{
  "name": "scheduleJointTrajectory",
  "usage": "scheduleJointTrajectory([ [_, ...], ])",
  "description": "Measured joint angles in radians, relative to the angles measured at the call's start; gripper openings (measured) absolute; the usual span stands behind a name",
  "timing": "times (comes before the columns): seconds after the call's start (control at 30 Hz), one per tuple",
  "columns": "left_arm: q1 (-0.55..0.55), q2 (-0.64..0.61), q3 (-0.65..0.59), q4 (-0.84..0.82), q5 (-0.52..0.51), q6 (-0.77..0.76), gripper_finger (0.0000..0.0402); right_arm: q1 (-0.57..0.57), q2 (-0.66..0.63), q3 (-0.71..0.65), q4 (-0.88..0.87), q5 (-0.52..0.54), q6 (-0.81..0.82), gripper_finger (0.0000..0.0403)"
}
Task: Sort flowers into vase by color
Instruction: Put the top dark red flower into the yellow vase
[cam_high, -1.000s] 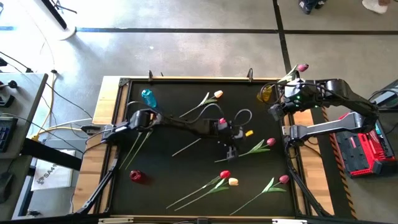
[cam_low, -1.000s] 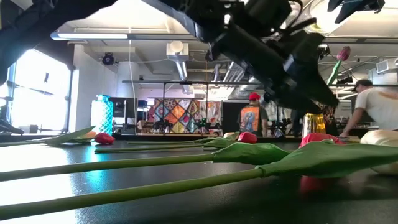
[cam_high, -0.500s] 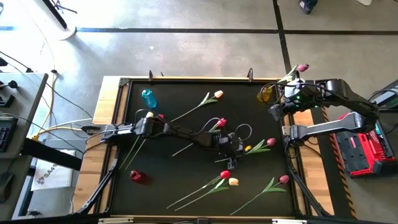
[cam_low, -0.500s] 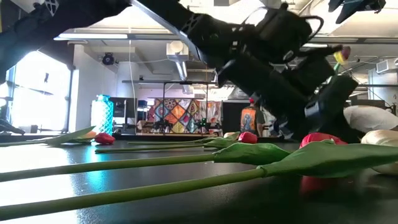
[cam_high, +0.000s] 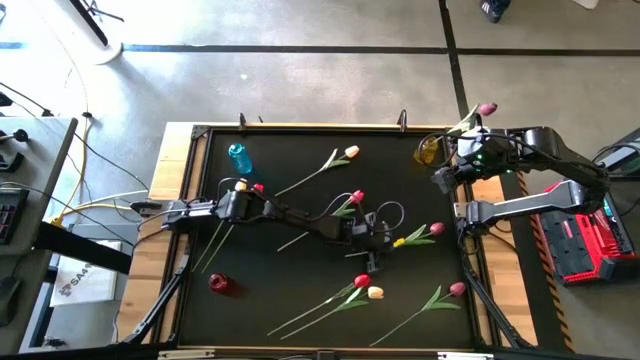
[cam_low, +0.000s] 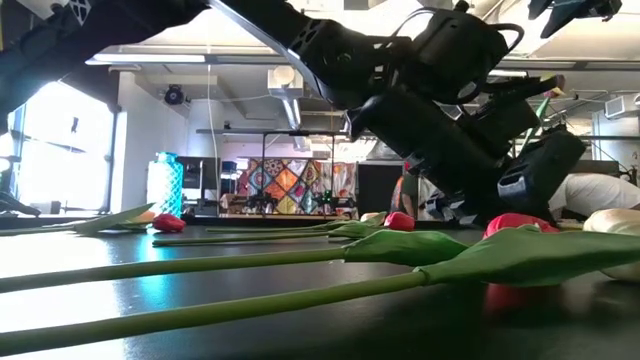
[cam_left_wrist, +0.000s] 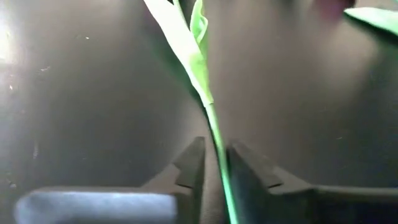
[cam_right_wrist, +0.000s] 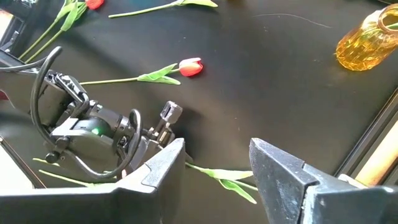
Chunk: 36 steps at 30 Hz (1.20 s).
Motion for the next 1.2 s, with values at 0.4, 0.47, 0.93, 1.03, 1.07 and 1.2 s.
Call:
scheduleJointTrajectory([
  [0.4,-0.038,-0.011,0.000,0.005,-0.126,0.109,0.0002,0.000,-0.001,0.000,0.000,0.000,-0.012,0.0169],
  [0.47,-0.036,-0.028,0.006,-0.039,-0.130,0.073,0.0001,0.000,-0.002,0.000,0.001,0.000,-0.011,0.0169],
  [0.93,0.097,-0.224,0.019,-0.050,-0.136,-0.125,0.0000,0.046,-0.138,0.000,0.173,0.083,0.027,0.0169],
  [1.03,0.133,-0.277,0.019,-0.038,-0.136,-0.158,0.0000,0.046,-0.163,0.000,0.173,0.147,0.071,0.0169],
  [1.07,0.144,-0.293,0.019,-0.035,-0.137,-0.164,0.0000,0.046,-0.173,0.000,0.173,0.176,0.104,0.0169],
  [1.2,0.187,-0.346,0.019,-0.008,-0.137,-0.164,0.0000,0.046,-0.204,0.000,0.173,0.251,0.156,0.0172],
])
